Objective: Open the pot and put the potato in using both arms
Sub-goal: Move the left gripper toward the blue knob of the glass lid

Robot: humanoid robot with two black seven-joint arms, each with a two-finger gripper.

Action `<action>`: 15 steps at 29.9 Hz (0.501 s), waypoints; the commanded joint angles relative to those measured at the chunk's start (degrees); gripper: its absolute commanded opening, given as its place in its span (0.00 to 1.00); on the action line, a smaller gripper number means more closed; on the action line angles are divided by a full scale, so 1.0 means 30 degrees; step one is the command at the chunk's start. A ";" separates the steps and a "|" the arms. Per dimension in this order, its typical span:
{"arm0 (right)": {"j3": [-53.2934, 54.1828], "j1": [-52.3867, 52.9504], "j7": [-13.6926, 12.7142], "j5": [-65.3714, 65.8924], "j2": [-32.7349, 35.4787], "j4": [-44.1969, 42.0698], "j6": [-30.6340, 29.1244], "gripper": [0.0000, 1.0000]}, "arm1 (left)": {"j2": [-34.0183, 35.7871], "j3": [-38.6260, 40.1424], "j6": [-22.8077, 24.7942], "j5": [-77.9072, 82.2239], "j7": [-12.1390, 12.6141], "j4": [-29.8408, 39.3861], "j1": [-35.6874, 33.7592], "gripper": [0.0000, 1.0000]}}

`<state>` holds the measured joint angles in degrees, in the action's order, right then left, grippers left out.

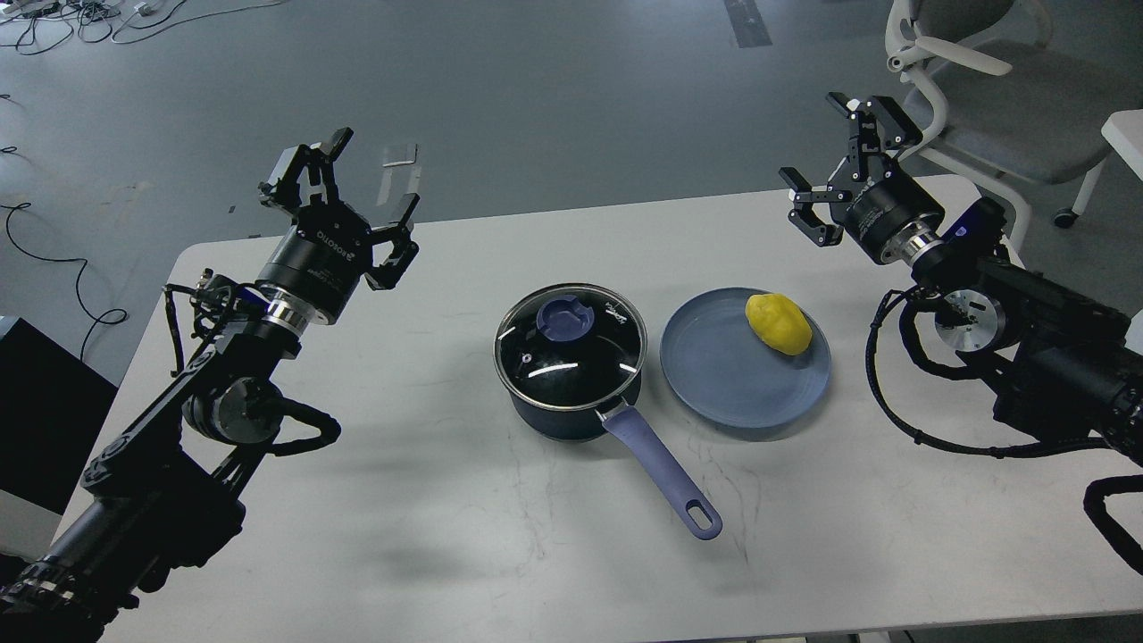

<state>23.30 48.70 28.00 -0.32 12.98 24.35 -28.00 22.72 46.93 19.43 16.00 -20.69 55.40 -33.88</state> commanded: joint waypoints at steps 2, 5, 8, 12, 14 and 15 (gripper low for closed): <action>-0.0500 0.0054 0.0000 0.0020 -0.0168 -0.0237 0.0000 1.00 | 0.0249 -0.0204 0.0142 0.0027 -0.0018 -0.1853 -0.0395 0.98; -0.0530 0.0083 0.0000 -0.0009 -0.0139 -0.0266 0.0000 1.00 | 0.0835 -0.0204 0.0172 0.0058 0.0011 -0.2178 -0.0894 0.98; -0.0530 0.0084 0.0000 -0.0009 -0.0080 -0.0266 0.0000 1.00 | 0.1187 -0.0233 0.0464 0.0116 -0.0105 -0.1507 -0.0952 0.98; -0.0530 0.0084 0.0000 -0.0009 0.0008 -0.0237 0.0000 1.00 | 0.2268 -0.0292 0.0699 0.3267 -0.0106 0.1884 -0.1040 0.98; -0.0530 0.0084 0.0000 -0.0009 0.0037 -0.0237 0.0000 1.00 | 0.2563 -0.0292 0.0699 0.4476 -0.0048 0.2768 -0.1244 0.98; -0.0530 0.0084 0.0000 -0.0009 0.0066 -0.0237 0.0000 1.00 | 0.2913 -0.0292 0.0757 0.5468 0.0098 0.3788 -0.1507 0.98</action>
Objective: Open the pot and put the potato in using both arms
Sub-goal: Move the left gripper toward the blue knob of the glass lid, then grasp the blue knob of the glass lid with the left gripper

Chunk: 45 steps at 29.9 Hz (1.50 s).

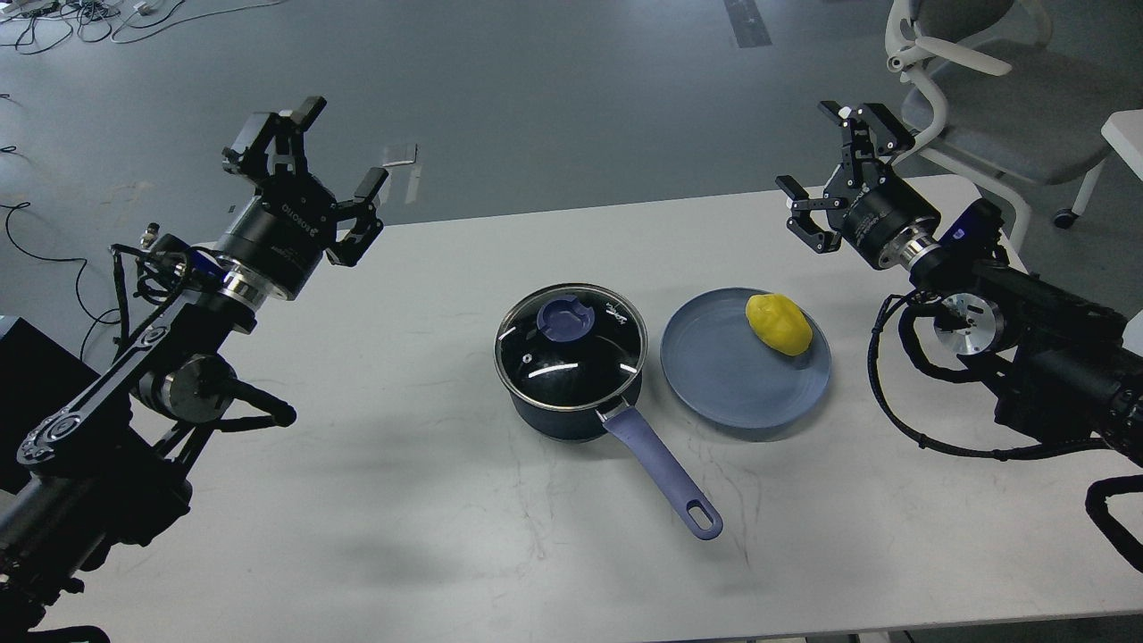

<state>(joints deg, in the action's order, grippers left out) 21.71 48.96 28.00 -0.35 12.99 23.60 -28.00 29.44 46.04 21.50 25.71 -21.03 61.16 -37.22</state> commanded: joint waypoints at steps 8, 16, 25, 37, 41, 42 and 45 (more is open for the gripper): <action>0.0001 -0.0089 0.0000 0.0000 0.0269 -0.0016 0.0000 1.00 | 0.2314 -0.0871 0.0392 1.1855 0.0301 0.6592 -0.2325 0.98; 0.0001 -0.0177 0.0000 0.0000 0.0737 0.0100 0.0000 1.00 | 0.2140 -0.4882 0.0656 2.1130 0.0066 0.8296 -0.5987 0.98; 0.0001 -0.0206 0.0000 -0.0001 0.0826 0.0130 0.0000 1.00 | -0.0934 -0.8138 0.0511 2.9483 -0.0637 0.5166 -0.7574 0.98; 0.0001 -0.0352 0.0000 0.0000 0.1324 0.0159 0.0000 1.00 | -0.2373 -0.9223 0.0305 3.0629 -0.0666 0.1704 -0.6813 0.98; 0.0001 -0.0352 0.0000 0.0000 0.1500 0.0188 0.0000 1.00 | -0.2255 -0.9223 0.0305 3.0629 -0.0666 0.1704 -0.6169 0.98; 0.0001 -0.0352 0.0000 0.0000 0.1500 0.0188 0.0000 1.00 | -0.2255 -0.9223 0.0305 3.0629 -0.0666 0.1675 -0.6138 0.98; 0.0001 -0.0352 0.0000 0.0000 0.1500 0.0188 0.0000 1.00 | -0.2372 -0.9194 0.0305 3.0629 -0.0637 0.1440 -0.6051 0.98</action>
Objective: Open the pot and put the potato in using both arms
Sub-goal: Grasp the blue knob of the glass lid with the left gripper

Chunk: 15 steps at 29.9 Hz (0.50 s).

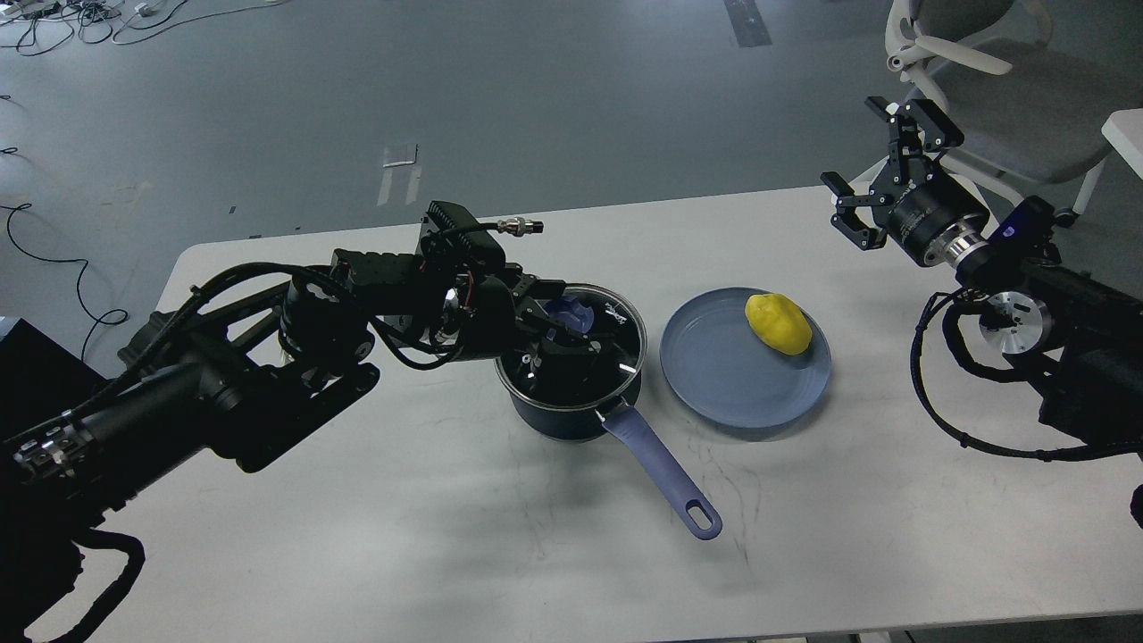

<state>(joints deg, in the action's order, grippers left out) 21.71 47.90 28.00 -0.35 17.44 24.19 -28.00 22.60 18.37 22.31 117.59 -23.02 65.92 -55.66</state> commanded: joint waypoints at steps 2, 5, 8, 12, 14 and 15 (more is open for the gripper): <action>-0.0030 -0.0059 0.0000 0.0000 0.0016 -0.0005 0.0000 1.00 | -0.0151 -0.0001 0.0034 0.0033 0.0027 -0.0262 0.0127 0.98; -0.0030 -0.0059 0.0000 0.0000 -0.0013 -0.0034 0.0000 1.00 | -0.0181 0.0029 -0.0025 0.0004 0.0027 -0.0731 0.0332 0.98; -0.0030 -0.0059 0.0000 0.0000 -0.0014 -0.0034 0.0000 1.00 | -0.0239 0.0029 -0.0347 0.0004 0.0027 -0.0994 0.0361 0.98; -0.0060 -0.0088 0.0000 0.0029 -0.0014 -0.0035 0.0000 1.00 | -0.0328 0.0145 -0.0435 -0.0201 0.0027 -0.1171 0.0332 0.98; -0.0060 -0.0088 0.0000 0.0029 -0.0014 -0.0035 0.0000 1.00 | -0.0269 0.0204 -0.0435 -0.0259 0.0027 -0.1083 0.0274 0.98; -0.0060 -0.0117 0.0000 0.0029 -0.0014 -0.0035 0.0000 1.00 | -0.0269 0.0204 -0.0435 -0.0376 0.0027 -0.1083 0.0187 0.98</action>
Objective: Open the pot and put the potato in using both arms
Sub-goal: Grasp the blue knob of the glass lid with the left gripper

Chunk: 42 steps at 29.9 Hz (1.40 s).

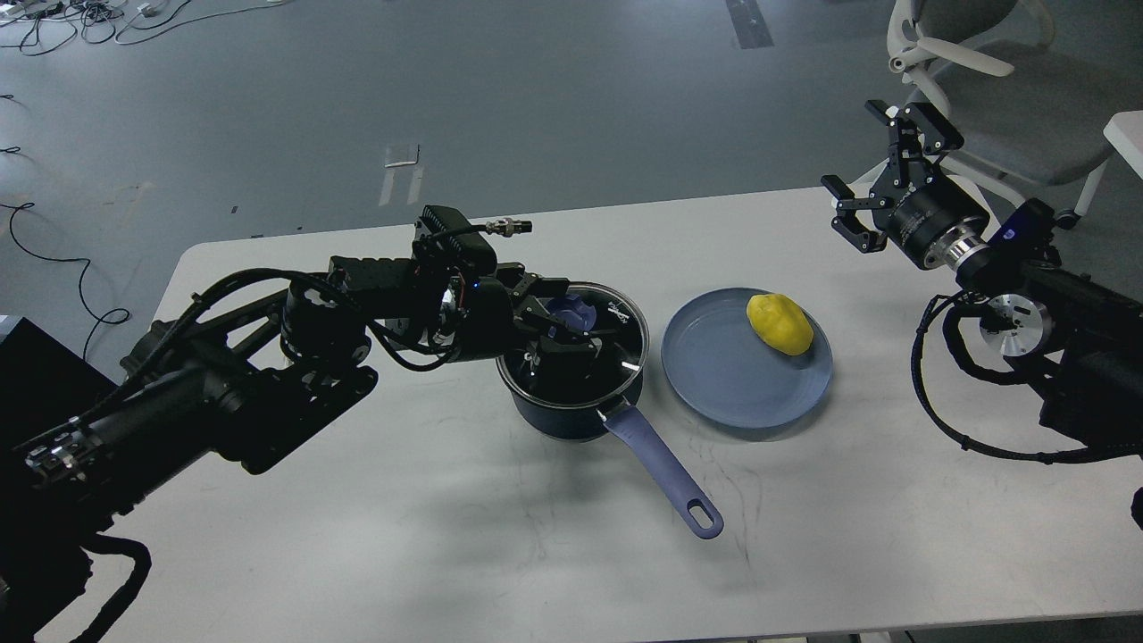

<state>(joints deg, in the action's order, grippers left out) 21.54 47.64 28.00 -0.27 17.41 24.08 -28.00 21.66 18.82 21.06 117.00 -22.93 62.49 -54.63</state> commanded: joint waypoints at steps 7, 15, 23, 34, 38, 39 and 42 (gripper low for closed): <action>-0.0001 -0.0119 0.0000 0.0031 -0.0001 0.0001 0.0000 1.00 | 0.0046 0.0084 -0.0049 -0.0298 -0.0002 0.0058 -0.0275 0.98; -0.0001 -0.0148 0.0000 0.0060 -0.0001 0.0001 0.0000 1.00 | 0.0164 -0.0004 -0.0400 -0.0328 -0.0002 -0.0089 -0.0099 0.98; -0.0001 -0.0149 0.0000 0.0118 -0.0001 0.0001 0.0000 1.00 | 0.0222 -0.0063 -0.0400 -0.0328 -0.0002 -0.0060 -0.0041 0.98; -0.0030 -0.0207 0.0000 0.0119 -0.0001 0.0001 0.0000 1.00 | 0.0222 -0.0121 -0.0371 -0.0328 -0.0031 -0.0060 0.0105 0.66; -0.0001 -0.0207 0.0000 0.0148 -0.0001 0.0001 0.0000 1.00 | 0.0310 -0.0121 -0.0371 -0.0269 -0.0031 -0.0060 0.0398 0.40; -0.0030 -0.0207 0.0000 0.0148 -0.0001 0.0001 0.0000 1.00 | 0.0310 -0.0121 -0.0371 -0.0269 -0.0031 -0.0060 0.0399 0.38; -0.0030 -0.0207 0.0000 0.0148 -0.0001 0.0001 0.0000 1.00 | 0.0339 -0.0121 -0.0371 -0.0269 -0.0031 -0.0060 0.0428 0.35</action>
<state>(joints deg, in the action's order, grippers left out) 21.47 47.02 28.00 0.17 17.42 24.08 -28.00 22.59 18.45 19.95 116.17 -23.03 62.32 -53.47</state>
